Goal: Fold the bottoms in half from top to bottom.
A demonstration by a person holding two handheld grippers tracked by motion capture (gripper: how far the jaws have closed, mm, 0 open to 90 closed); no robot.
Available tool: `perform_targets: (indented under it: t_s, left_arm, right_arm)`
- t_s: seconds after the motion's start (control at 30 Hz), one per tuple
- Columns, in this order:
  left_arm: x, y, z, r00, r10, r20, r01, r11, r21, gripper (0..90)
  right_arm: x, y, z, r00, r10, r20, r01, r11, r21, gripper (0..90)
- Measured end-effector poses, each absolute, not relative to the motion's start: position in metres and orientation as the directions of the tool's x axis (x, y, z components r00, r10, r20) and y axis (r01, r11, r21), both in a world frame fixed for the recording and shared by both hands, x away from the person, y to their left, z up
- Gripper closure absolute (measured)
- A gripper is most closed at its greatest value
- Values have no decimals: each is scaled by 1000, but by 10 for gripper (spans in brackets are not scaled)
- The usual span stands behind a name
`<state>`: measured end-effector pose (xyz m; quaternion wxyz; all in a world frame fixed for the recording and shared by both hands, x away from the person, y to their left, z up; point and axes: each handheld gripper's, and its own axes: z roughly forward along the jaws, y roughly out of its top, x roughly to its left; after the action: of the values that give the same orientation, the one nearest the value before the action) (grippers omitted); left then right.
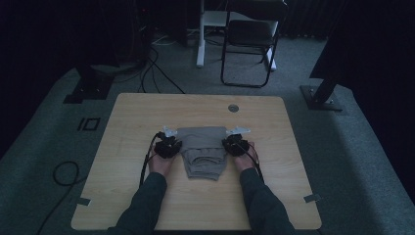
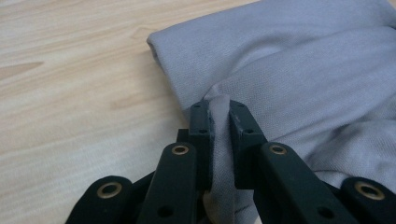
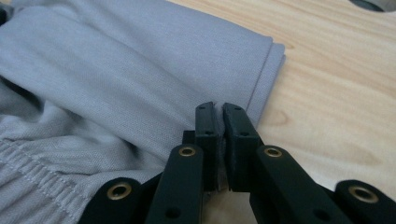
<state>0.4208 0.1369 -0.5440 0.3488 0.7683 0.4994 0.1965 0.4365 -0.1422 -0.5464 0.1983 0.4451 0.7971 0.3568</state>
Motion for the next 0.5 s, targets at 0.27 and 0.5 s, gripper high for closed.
perform_targets:
  t_s: [0.27, 0.5]
  left_arm:
    - [423, 137, -543, 404, 913, -63, 639, -233, 733, 818]
    - [419, 146, -520, 418, 904, -89, 609, -206, 766, 819]
  right_arm:
    - [441, -139, -545, -524, 851, -15, 568, 362, 739, 858]
    - [438, -144, -526, -535, 845, -6, 538, 346, 769, 858]
